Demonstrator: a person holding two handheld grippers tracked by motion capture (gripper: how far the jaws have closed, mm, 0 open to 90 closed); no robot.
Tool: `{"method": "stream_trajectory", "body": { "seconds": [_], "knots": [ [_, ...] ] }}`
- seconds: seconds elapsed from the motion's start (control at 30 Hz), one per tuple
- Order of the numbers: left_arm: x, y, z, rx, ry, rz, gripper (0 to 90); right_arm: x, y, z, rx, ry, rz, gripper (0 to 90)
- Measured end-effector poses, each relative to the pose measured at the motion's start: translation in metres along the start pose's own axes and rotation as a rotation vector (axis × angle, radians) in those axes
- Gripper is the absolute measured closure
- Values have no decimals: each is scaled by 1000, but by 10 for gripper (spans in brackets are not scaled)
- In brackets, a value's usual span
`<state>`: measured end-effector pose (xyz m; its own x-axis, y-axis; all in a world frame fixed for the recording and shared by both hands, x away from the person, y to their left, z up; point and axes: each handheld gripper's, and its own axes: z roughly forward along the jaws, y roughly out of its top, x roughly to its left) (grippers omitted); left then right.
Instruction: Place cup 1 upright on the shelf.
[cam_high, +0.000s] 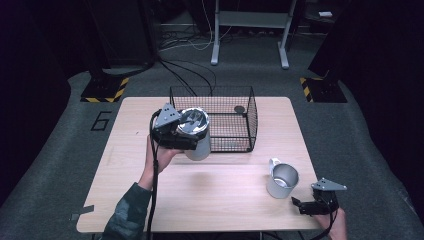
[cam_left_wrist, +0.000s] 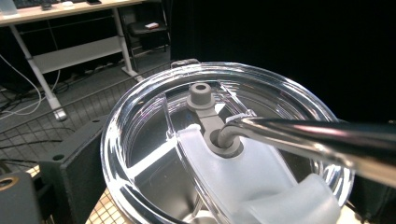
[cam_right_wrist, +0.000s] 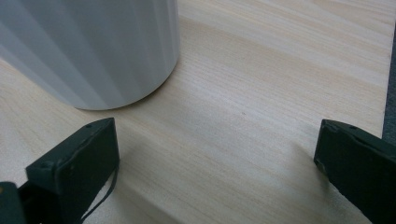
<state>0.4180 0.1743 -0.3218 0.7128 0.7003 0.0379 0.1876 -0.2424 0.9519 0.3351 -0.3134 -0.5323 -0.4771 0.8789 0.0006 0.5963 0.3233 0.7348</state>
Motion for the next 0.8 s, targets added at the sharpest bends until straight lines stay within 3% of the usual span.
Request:
{"method": "stream_trajectory", "body": {
  "seconds": [0.8],
  "knots": [
    [26,21,-1,-7,106,8,42,0,0,0,3,1,0,0]
  ]
}}
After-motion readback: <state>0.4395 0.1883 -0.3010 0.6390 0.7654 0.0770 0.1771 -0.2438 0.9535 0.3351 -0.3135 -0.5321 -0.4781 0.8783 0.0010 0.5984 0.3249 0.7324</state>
